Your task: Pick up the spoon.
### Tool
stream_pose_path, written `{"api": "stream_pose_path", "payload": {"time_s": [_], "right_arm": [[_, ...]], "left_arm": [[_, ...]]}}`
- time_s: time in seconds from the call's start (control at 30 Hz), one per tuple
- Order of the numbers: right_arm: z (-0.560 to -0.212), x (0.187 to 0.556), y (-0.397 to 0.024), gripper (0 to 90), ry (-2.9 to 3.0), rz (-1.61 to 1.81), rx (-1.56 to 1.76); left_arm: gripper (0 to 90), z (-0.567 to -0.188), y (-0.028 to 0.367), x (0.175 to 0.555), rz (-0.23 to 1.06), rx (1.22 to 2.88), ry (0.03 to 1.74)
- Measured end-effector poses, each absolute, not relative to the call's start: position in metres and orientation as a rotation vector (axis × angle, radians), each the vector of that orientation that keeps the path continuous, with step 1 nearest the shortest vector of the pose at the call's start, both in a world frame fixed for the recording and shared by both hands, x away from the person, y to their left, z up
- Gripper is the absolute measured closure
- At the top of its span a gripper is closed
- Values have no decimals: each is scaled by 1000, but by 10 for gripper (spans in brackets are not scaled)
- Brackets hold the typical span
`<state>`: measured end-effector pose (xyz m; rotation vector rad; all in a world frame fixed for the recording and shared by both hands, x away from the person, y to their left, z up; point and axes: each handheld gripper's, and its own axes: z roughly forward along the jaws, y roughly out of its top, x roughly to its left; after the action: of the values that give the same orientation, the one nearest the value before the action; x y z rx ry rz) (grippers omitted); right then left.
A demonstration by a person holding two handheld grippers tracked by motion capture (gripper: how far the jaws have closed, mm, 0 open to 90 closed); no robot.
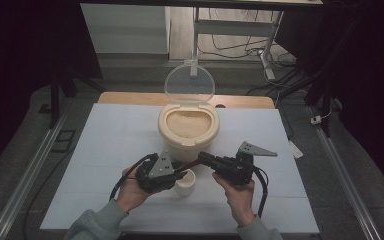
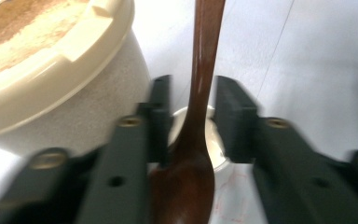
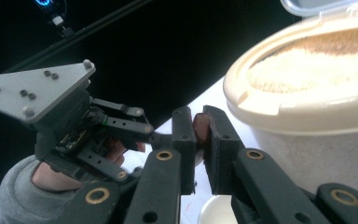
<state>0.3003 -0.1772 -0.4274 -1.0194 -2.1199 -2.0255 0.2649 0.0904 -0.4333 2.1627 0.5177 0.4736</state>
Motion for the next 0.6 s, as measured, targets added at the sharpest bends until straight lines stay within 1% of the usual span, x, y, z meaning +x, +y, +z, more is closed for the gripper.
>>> {"api": "stream_pose_path", "payload": {"time_s": [0.03,0.07,0.13,0.23,0.3,0.47,0.5,0.6], "right_arm": [[-426,300,-180,834,-2109,-2049,-1011],[-426,300,-180,834,-2109,-2049,-1011],[-424,301,-183,834,-2112,-2069,-997],[-421,300,-188,834,-2114,-2095,-983],[-418,300,-191,834,-2126,-2119,-959],[-414,299,-197,834,-2132,-2146,-943],[-412,300,-200,834,-2130,-2158,-939],[-411,300,-203,834,-2128,-2168,-944]], "left_arm": [[494,-433,94,263,474,2147,534],[494,-433,98,262,469,2131,552],[420,-433,106,258,449,2108,581],[347,-436,119,252,423,2075,623],[310,-439,128,248,411,2062,647],[279,-455,154,239,397,2052,719],[261,-459,160,238,396,2050,734],[242,-469,178,235,412,2036,794]]}}
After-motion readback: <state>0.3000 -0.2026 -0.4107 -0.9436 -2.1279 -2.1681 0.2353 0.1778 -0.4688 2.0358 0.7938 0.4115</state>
